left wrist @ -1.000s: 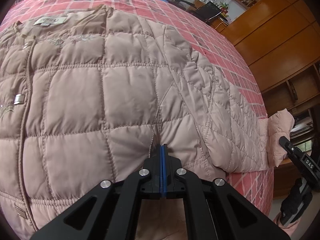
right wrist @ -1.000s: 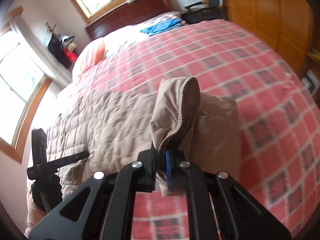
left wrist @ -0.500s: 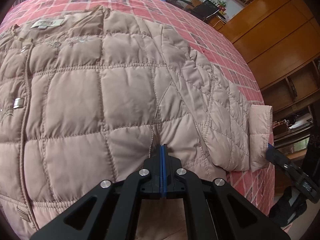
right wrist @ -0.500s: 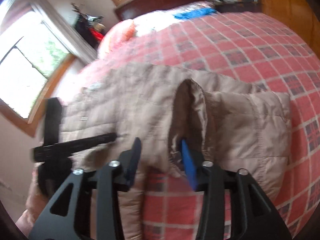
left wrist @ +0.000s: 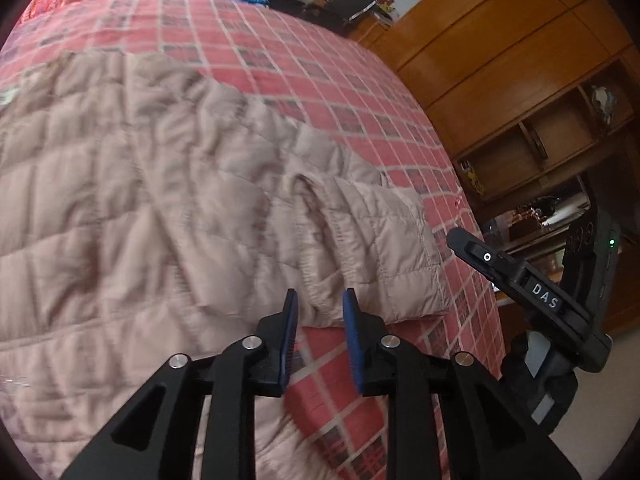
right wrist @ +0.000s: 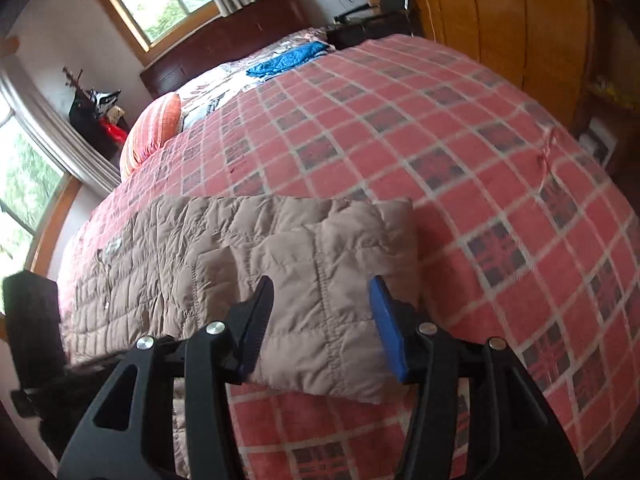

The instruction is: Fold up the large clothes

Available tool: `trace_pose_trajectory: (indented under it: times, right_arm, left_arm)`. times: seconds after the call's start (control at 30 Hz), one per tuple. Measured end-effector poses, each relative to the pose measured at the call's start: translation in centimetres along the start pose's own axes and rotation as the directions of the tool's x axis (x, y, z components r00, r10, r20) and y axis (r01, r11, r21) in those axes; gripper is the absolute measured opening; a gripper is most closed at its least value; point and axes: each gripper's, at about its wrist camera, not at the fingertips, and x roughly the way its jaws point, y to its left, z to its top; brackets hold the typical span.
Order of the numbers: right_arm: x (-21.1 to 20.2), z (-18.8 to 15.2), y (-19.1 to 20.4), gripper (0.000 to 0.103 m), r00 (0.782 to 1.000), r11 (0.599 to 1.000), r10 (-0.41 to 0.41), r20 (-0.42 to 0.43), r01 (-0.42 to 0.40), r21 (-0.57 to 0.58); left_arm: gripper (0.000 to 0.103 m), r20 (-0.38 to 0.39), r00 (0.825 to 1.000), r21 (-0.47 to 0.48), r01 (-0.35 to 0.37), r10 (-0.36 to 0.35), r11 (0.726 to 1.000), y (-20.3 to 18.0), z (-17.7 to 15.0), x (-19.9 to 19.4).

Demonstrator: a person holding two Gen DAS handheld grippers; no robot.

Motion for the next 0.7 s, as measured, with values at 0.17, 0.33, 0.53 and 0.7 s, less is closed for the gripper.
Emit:
trace_pose_trajectory:
  times: [0.17,0.33,0.53,0.7]
  right_arm:
    - [0.0,-0.2,-1.3,0.049,0.998,0.997,-0.061,0.005,0.061,0.037]
    - [1.0,-0.3,-1.1,0.049,0.998,0.996,-0.068,-0.009,0.069,0.053]
    - [1.9,-0.4,-0.4,0.049,0.996,0.993,0.079,-0.031,-0.076,0.094]
    - [3.8,-1.1,2.4,0.050,0.968,0.973,0.228,-0.103,-0.221,0.073]
  left_arm:
    - [0.028,-0.050,0.999,-0.028,-0.010,0.008,1.000,-1.4,0.4,3.8]
    - [0.008,-0.009,1.000,-0.058,-0.006,0.005,0.998,-0.8,0.0,3.5]
    - [0.005,0.190,0.979,-0.042,-0.064,0.071,0.997,1.4,-1.3,-4.3]
    - [0.005,0.287,0.950,-0.092,-0.099,0.121,0.991,5.6,-2.4,-10.2]
